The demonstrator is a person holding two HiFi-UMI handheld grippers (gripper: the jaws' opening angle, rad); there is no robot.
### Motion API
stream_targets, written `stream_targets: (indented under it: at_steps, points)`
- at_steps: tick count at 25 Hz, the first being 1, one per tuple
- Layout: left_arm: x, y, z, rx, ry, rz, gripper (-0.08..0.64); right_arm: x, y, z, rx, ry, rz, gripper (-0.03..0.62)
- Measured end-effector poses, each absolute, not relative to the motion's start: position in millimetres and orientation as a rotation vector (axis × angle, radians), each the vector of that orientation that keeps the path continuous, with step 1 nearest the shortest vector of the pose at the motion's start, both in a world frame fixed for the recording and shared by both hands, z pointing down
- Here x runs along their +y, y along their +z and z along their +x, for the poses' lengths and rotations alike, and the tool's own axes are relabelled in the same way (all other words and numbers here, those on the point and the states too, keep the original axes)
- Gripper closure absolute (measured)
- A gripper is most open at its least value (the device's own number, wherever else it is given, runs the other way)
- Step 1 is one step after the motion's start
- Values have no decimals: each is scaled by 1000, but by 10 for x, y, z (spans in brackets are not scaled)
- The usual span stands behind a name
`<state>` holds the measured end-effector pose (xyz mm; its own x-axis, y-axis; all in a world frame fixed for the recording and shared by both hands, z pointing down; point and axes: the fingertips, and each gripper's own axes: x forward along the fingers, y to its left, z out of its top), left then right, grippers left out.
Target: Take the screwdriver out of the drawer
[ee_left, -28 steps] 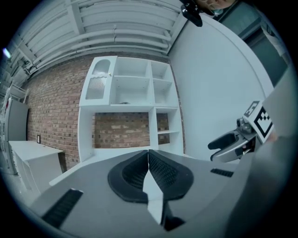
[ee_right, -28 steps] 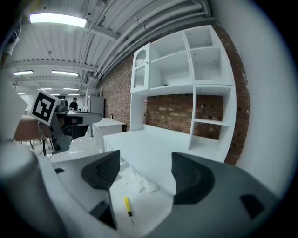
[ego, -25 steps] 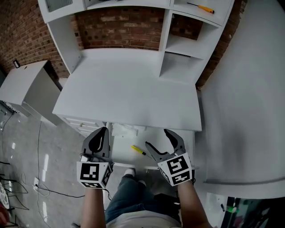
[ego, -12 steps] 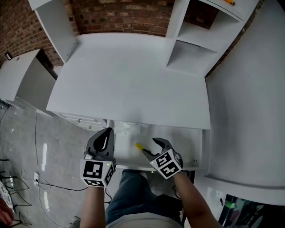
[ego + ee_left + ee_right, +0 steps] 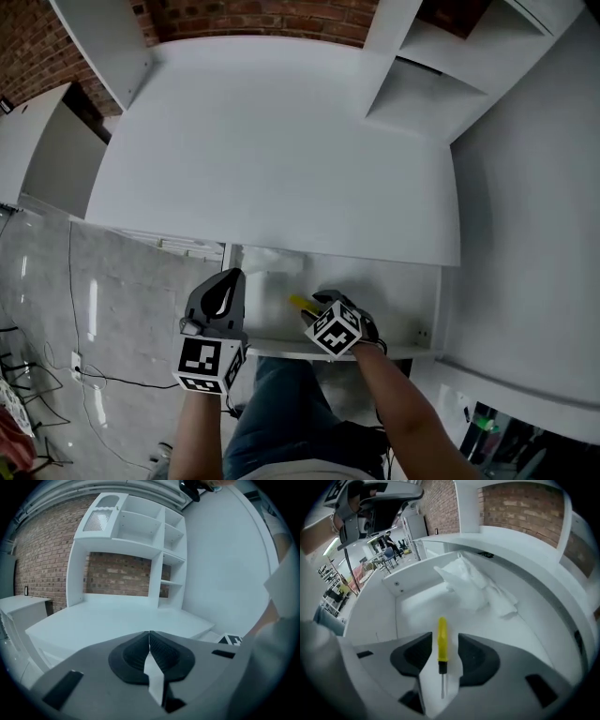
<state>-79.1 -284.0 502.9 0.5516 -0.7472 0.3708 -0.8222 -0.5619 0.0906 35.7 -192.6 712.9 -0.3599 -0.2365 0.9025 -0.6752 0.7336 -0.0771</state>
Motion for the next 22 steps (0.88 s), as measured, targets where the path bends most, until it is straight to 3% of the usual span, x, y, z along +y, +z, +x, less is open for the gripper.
stream_targets:
  at_steps: [5, 8, 22]
  points:
    - [-2834, 5194, -840, -1304, 448, 2519, 546, -1896, 7370, 323, -1883, 518, 616, 443]
    - [-2849, 5206, -887, -1309, 460, 2514, 546, -1924, 7393, 345, -1867, 499, 612, 518]
    - [-2877, 4823, -844, -1298, 413, 2572, 546, -2129, 6433, 454, -1988, 467, 826, 517]
